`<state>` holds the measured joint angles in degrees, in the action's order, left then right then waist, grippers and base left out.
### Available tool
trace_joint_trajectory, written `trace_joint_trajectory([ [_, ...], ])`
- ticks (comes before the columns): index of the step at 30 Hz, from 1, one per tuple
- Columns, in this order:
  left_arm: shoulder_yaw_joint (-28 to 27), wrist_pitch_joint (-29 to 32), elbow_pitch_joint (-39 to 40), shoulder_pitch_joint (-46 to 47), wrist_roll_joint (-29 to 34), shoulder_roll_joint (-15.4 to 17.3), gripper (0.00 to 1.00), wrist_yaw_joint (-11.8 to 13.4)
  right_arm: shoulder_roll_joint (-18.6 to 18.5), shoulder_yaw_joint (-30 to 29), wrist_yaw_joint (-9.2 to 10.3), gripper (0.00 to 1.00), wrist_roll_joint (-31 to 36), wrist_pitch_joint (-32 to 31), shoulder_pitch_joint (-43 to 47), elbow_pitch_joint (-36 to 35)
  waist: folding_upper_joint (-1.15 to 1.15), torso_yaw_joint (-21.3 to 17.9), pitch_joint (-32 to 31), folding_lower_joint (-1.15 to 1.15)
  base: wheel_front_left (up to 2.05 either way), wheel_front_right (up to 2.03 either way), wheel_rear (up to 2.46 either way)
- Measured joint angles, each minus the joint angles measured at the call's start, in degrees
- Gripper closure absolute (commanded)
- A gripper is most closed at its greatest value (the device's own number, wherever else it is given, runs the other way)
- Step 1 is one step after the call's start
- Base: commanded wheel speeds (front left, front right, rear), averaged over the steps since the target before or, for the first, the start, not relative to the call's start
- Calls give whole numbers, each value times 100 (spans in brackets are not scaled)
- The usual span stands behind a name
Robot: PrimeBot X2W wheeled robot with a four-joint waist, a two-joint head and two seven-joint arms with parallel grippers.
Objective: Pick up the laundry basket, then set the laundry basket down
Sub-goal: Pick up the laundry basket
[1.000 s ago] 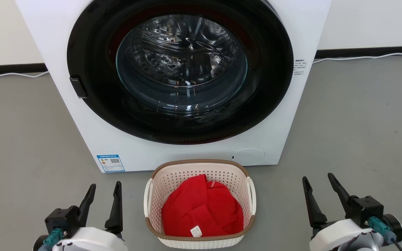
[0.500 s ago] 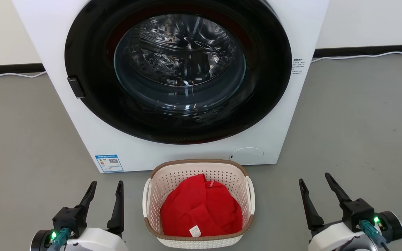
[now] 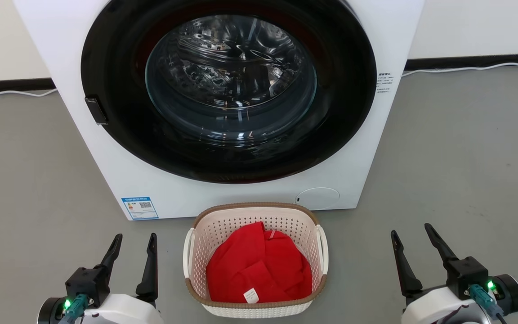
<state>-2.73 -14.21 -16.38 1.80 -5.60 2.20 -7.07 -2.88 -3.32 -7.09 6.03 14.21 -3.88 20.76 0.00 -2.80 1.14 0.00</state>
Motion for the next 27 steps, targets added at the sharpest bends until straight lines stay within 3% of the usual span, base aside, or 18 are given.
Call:
trace_joint_trajectory([
  [9, 96, -1, -8, 130, -102, 2, 0, 0, 4, -27, 0, 0, -32, 0, -38, -10, 0, 29, 313, 0, 0, 0, 0],
  [20, 122, -43, -78, 1062, -113, -1, 0, 0, 3, 79, 0, 0, -366, 1, -1045, 137, 0, -22, 1469, 0, 0, 0, 0],
  [27, 230, -48, -564, 1707, -379, -7, 0, 35, -2, 136, 0, 0, -419, 18, -1686, 401, 0, -74, 2172, 0, 0, 0, 0],
])
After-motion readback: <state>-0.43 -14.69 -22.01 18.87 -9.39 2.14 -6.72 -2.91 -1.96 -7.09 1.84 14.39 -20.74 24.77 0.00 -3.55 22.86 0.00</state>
